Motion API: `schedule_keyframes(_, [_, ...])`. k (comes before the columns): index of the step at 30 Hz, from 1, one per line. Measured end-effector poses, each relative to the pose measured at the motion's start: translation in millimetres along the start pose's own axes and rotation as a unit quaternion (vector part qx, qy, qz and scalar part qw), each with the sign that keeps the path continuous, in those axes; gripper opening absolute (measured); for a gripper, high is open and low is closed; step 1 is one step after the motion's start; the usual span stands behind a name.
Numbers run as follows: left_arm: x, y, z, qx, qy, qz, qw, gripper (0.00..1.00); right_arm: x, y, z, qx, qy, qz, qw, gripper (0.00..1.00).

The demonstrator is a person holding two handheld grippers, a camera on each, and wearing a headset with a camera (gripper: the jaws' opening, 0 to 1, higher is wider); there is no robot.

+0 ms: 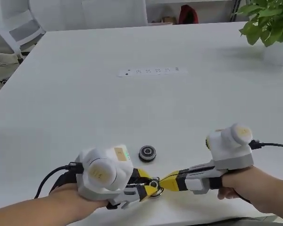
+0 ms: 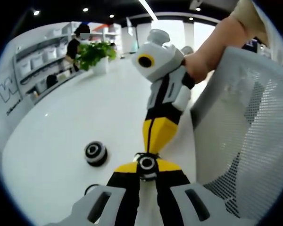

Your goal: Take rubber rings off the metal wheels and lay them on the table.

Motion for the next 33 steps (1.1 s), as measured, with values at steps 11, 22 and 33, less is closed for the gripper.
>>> schedule_keyframes(11, [0.3, -0.6, 0.5, 0.001, -0.002, 0.0, 1.0, 0.12, 2.6, -4.8, -8.3, 0.036, 0.003, 0.0, 0.9993, 0.0])
schedule_keyframes(22, [-0.3, -0.5, 0.5, 0.001, -0.002, 0.005, 1.0, 0.12, 2.5, -2.5, -1.0, 0.011, 0.04, 0.007, 0.9991, 0.0])
schedule_keyframes(33, [0.6, -1.5, -1.6, -0.007, -0.007, 0.004, 0.9999, 0.13, 2.0, -0.9, 1.5, 0.005, 0.051, 0.003, 0.9987, 0.0])
Point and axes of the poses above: the centre of the closed fingertips' face, and the gripper's own axes: y roughly backward along the fingers, z roughly to its right, x roughly out of its top, the point moved 10 cm from there along y, roughly backward along the fingers, and after that the axes turned 14 degrees about z, right-handed, at the moved point
